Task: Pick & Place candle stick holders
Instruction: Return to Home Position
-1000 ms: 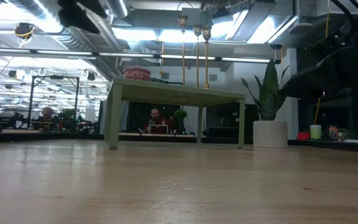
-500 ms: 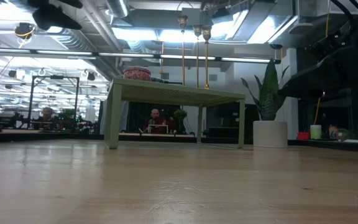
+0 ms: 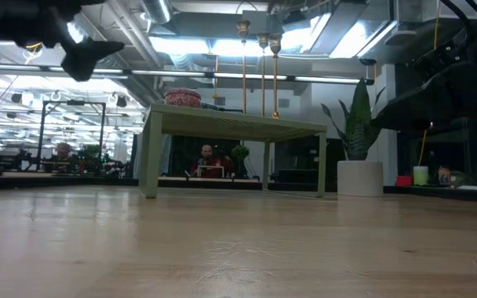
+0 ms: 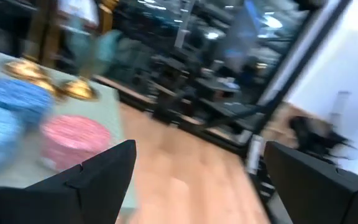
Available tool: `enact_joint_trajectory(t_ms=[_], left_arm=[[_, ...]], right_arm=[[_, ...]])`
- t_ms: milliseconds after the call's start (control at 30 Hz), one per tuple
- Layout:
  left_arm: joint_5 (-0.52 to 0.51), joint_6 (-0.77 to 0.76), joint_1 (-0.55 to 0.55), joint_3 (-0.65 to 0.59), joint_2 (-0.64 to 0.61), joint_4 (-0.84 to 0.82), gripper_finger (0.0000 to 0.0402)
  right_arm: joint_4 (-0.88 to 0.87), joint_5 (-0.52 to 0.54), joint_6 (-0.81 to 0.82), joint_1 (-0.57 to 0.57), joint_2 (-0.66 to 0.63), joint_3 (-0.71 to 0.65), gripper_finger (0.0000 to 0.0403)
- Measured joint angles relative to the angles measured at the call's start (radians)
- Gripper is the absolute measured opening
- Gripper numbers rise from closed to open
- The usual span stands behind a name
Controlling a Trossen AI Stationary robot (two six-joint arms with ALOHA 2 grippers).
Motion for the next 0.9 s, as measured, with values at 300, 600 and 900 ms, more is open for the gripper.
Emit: enact_joint_trajectory(t_ms=[300, 600, 900], left_arm=[[-0.046, -0.069, -0.165, -0.160, 0.004, 0.245, 0.0352], [-0.198, 0.009, -0.267, -0.174, 0.024, 0.161, 0.0352], [-0.276, 0.000, -0.271, -0.174, 0.050, 0.054, 0.0352]], right_arm=[[0.000, 0.000, 0.000, 0.000, 0.000, 0.000, 0.0385], [0.000, 0.000, 0.000, 0.000, 0.000, 0.000, 0.0385], [0.000, 0.000, 0.000, 0.000, 0.000, 0.000, 0.0385]])
